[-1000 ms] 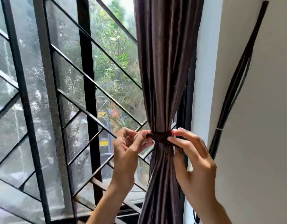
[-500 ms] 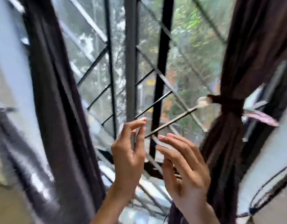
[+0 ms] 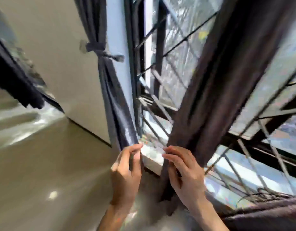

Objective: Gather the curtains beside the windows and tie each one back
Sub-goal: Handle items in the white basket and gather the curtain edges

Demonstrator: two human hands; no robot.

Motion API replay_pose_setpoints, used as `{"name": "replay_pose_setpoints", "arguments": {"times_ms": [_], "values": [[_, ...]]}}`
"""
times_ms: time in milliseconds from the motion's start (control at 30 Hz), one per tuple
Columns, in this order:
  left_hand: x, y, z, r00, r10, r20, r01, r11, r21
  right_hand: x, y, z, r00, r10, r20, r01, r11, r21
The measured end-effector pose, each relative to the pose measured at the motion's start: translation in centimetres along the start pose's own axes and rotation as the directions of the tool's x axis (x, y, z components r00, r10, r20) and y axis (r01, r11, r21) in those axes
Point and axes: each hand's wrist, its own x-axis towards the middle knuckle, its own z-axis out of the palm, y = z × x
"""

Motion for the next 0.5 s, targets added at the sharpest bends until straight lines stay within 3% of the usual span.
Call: {"name": "replay_pose_setpoints", "arguments": {"times_ms": [133, 267, 500], "values": [[4.3, -7.8, -3.1, 0.987, -0.138, 0.082, 0.134, 0.990, 0.050, 1.8, -0.9, 10.2, 0.978, 0.181, 0.106, -0.187, 0.981, 0.049], [6.7, -14.0, -2.0, 0.974, -0.149, 0.170, 0.132, 0.985, 0.108, 3.5, 0.9, 17.9, 0.935, 0.327, 0.133, -0.325, 0.945, -0.037], [4.9, -23.8, 8.7, 0.942, -0.091, 0.322, 0.089, 0.996, 0.021, 1.9, 13.8, 28.2, 0.834, 0.552, -0.019, -0.549, 0.824, -0.144]]}}
